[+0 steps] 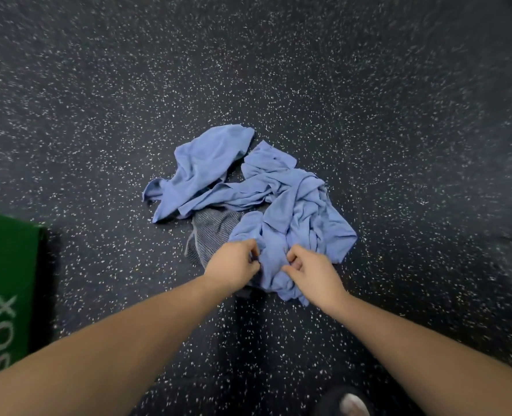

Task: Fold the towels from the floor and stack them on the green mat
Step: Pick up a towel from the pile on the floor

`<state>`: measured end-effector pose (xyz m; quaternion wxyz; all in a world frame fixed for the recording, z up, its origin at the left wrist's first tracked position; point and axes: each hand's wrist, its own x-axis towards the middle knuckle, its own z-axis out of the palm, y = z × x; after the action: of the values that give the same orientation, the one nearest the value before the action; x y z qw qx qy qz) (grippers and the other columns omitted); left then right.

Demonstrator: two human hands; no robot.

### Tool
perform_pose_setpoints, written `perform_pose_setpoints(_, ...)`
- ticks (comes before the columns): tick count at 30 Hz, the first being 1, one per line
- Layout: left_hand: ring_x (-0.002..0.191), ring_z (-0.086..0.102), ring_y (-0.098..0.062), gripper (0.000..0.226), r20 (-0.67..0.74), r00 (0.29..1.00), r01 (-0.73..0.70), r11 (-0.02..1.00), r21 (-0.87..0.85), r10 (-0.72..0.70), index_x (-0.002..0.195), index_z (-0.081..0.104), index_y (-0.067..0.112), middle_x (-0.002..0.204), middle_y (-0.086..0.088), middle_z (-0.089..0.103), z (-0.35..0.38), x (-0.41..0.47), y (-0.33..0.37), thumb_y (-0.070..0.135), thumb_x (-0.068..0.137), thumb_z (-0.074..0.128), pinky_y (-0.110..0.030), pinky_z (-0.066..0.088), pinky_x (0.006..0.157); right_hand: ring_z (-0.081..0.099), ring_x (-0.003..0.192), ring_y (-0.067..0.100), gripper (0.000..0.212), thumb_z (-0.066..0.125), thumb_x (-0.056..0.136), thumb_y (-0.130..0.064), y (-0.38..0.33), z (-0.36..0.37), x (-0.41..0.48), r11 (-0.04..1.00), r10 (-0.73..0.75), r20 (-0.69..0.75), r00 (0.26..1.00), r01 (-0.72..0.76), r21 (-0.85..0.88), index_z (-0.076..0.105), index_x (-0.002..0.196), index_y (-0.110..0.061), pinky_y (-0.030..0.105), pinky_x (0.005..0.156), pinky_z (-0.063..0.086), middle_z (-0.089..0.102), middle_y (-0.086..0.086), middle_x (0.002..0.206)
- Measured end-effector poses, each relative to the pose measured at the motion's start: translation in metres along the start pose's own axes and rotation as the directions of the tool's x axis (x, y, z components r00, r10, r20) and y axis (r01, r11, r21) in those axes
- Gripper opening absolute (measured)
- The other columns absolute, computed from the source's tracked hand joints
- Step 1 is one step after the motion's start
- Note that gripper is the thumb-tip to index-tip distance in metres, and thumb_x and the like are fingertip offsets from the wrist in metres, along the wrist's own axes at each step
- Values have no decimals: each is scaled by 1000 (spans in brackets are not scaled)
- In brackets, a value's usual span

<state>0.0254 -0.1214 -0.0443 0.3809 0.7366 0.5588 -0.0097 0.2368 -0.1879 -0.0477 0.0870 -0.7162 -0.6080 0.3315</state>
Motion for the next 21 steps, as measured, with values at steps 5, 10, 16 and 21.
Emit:
perform_pose_setpoints(5,79,70,-22,8,26,997,69,987,-143,-66,89,66,21,80,-1,76,-36,-13,15,27,90,71,-37,58,77,60,65,9,16,70,101,-28,-25,-17,-17,987,34,-63,997,-23,159,59,89,-30,38,69,56,63,-6,70)
perform_pose_setpoints(10,78,59,-21,14,-37,999,25,960,-278,-37,88,60,14,83,-2,66,-93,-47,47,24,96,66,-37,50,77,62,78,6,17,68,102,-29,-81,-65,-39,959,46,-156,987,0,282,58,89,-30,27,74,53,65,-9,80)
perform_pose_setpoints(16,66,45,-14,15,-122,989,6,849,-529,-84,89,50,20,71,10,54,-166,-103,80,24,102,56,-36,42,69,61,84,1,12,68,104,-26,-170,-138,-70,890,36,-263,964,88,447,61,95,-29,16,77,48,67,-8,89)
perform_pose_setpoints(21,74,50,-18,10,-299,943,-121,687,-717,-146,98,55,17,82,0,59,-225,-163,107,24,103,59,-39,42,71,59,73,-1,7,71,103,-21,-243,-192,-109,810,-20,-327,945,207,549,66,98,-22,15,70,47,66,-15,80)
